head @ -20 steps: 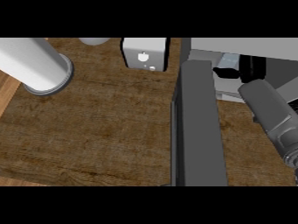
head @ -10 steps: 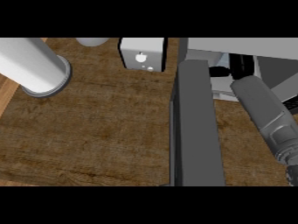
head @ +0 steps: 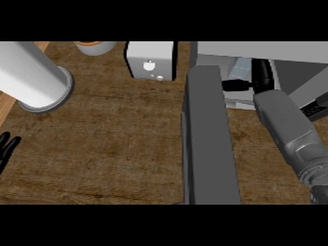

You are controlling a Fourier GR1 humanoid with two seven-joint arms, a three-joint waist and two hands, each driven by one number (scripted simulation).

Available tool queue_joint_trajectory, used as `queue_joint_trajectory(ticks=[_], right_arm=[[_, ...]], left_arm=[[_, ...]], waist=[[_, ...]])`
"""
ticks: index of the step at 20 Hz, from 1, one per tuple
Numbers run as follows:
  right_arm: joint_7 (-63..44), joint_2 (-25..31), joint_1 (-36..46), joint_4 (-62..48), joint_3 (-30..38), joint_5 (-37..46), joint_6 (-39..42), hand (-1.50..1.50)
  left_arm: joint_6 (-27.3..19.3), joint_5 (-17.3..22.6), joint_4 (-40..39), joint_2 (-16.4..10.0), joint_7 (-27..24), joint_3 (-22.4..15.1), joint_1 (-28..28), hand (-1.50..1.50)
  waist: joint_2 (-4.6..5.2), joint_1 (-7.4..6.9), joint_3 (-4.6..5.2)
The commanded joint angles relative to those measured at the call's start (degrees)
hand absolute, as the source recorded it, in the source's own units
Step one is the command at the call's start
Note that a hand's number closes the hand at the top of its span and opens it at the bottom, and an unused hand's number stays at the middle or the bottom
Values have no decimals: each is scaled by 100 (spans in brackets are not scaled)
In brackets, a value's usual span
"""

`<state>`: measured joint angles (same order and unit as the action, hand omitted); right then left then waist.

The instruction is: Pick up the milk, place it into the microwave and close the microwave

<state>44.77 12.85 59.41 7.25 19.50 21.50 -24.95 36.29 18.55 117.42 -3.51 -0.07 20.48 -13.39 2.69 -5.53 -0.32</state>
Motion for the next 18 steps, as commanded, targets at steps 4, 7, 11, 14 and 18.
queue_joint_trajectory(ticks=[4, 7, 11, 14, 18], right_arm=[[491, -182, -426, -35, 462, -525, 943, -150], [572, -190, -564, -49, 583, -681, 1377, -150], [871, -271, -933, -22, 600, -794, 2226, -150], [860, -450, -1098, 86, 553, -854, 2492, -150], [1114, -477, -1656, 255, 437, -882, 2841, -150]], left_arm=[[250, -254, -334, 18, -249, -194, 82, -150], [-58, -201, -49, 250, 242, -588, 246, 150], [-76, -375, 103, 346, 269, -1009, 86, 150], [-313, -604, 279, 348, 199, -1431, -244, 150], [-522, -570, 279, 350, 701, -1766, 126, 150]], waist=[[-90, 184, 15], [-124, 258, 11], [-195, 378, 19], [-243, 447, 27], [-262, 524, 28]])
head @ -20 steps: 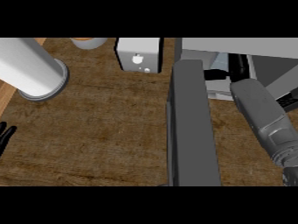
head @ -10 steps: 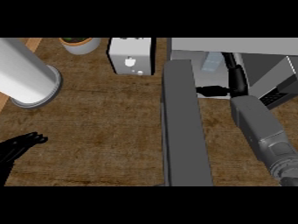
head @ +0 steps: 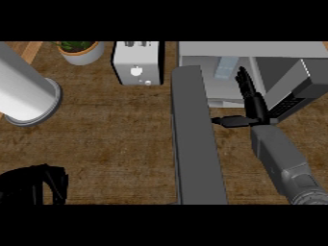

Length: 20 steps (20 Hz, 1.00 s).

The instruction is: Pick up the milk, place it into the microwave and close the microwave

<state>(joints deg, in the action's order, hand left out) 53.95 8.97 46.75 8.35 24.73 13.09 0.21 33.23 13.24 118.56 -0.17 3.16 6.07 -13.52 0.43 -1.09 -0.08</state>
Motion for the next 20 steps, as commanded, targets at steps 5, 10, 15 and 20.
queue_joint_trajectory(ticks=[5, 10, 15, 20], right_arm=[[318, 130, -1024, 627, -209, -170, 835, -150], [387, -237, -1905, 1248, -496, -143, 599, -150], [140, -64, -2769, 2342, -584, -381, 918, -150], [50, 17, -3602, 3247, -731, -556, 1313, -150]], left_arm=[[-587, -531, -208, 16, -26, -1136, -36, 150], [-952, -1048, -277, 17, 52, -1801, 334, 150], [-1195, -1284, -1095, 17, -101, -1744, 1284, 150], [-1457, -2004, -1927, 17, -667, -2566, 1704, 150]], waist=[[-63, 150, 10], [-82, 207, 14], [-92, 306, 21], [-71, 261, 18]])
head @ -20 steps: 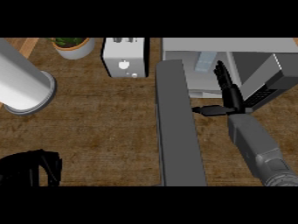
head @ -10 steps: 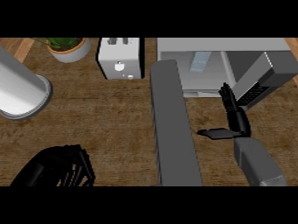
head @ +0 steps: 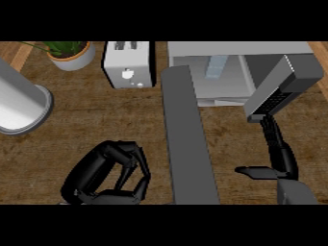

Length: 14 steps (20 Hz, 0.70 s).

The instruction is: Pick up the milk, place it into the microwave and close the microwave

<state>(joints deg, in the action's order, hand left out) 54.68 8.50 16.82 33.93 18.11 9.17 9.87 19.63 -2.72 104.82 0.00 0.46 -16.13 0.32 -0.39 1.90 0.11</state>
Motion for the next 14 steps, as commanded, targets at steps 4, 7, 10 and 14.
queue_joint_trajectory(ticks=[4, 7, 10, 14], right_arm=[[-73, 61, -1488, 1784, -303, -229, 540, -150], [-494, 129, -1724, 2513, -384, -424, 758, -150], [-342, 414, -1831, 2650, -420, -333, 746, -150], [-786, 664, -2085, 3592, -473, -761, 1314, -150]], left_arm=[[-442, -504, -1444, 0, -370, -776, 737, 150], [-677, -626, -2463, 0, -657, -927, 1265, 150], [-1466, -592, -3577, 0, -1261, -1414, 1722, 150], [-2483, -348, -4245, -1, -1730, -2134, 1975, 150]], waist=[[8, 50, 5], [23, 109, 9], [59, 55, 0], [65, 186, 12]])
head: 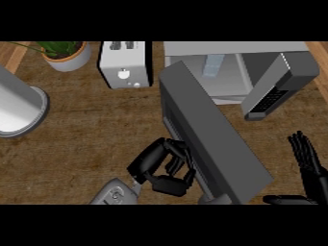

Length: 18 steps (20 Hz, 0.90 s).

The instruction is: Pick up the milk, place it into the microwave and close the microwave

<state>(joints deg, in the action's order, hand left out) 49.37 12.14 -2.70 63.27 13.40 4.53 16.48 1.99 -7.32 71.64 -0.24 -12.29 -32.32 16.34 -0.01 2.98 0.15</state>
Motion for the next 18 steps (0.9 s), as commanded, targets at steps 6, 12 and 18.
queue_joint_trajectory(ticks=[6, 12, 18], right_arm=[[-294, 105, -835, 1682, -305, -782, 982, -150], [-966, 241, -718, 2421, -398, -1263, 1047, -150], [-1316, 368, -766, 2995, -673, -1481, 1265, -150]], left_arm=[[-1611, 1059, -1868, 23, -1641, -868, 685, 150], [-2145, 2091, -2204, 22, -1373, -1518, 1371, 150], [-2349, 2852, -2152, 22, -1478, -1858, 1786, 150]], waist=[[55, 237, 18], [104, 480, 23], [151, 694, 28]])
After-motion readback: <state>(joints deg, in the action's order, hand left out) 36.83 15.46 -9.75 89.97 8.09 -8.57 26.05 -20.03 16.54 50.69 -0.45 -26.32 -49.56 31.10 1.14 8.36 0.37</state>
